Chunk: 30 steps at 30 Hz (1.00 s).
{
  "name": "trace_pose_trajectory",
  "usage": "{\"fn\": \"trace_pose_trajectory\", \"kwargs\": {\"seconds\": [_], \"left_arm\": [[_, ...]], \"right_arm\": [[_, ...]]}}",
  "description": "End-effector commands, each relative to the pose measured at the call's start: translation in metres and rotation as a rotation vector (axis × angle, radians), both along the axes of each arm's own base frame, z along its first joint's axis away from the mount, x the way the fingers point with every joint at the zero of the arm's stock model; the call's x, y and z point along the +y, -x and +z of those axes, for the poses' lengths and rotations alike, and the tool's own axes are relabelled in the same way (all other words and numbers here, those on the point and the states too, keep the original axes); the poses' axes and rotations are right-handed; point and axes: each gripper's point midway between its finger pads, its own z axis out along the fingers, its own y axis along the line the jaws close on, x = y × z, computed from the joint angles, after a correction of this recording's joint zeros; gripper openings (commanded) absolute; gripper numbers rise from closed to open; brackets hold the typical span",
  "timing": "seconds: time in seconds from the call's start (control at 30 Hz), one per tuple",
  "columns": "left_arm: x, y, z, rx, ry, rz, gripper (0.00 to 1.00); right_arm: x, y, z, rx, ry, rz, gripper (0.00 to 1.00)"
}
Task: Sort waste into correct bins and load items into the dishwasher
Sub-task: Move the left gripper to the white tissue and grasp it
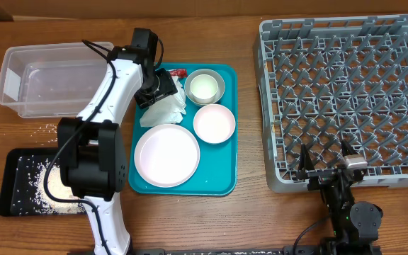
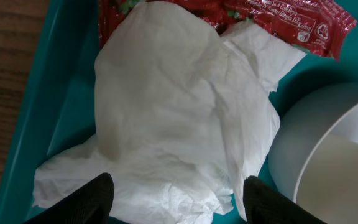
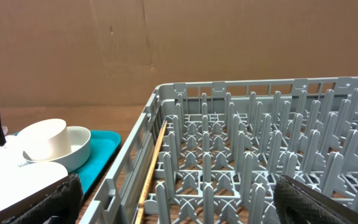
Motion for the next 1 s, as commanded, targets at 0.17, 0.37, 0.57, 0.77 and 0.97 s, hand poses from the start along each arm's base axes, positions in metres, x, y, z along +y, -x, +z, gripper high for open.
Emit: {"fn": "trace_pose_trajectory", "kwargs": {"seconds": [0.17,0.37,0.57,0.77,0.97], "left_arm": [[-0.006,-0.01,0.001,-0.022,0.038,0.06,0.64],[-0.008,-0.014,-0.001,-0.028,0.045,0.083,0.61],[-0.021,-0.015,-0.007,-0.03,0.051,0.077,0.61],[-0.035,-0.015,-0.013,-0.032,0.051,0.052,0.54],[-0.032,-0.015,-0.014,-0.035,0.025,0.054,0.44]], "right_arm": [[-0.003,0.0,-0.001,-0.006,0.0,-0.012,1.0],[-0.003,0.0,-0.001,-0.006,0.0,-0.012,1.0],[-0.003,0.0,-0.001,-0.006,0.0,-0.012,1.0],[-0.003,0.0,-0.001,-0.006,0.0,-0.012,1.0],[-0.003,0.0,-0.001,-0.006,0.0,-0.012,1.0]]}}
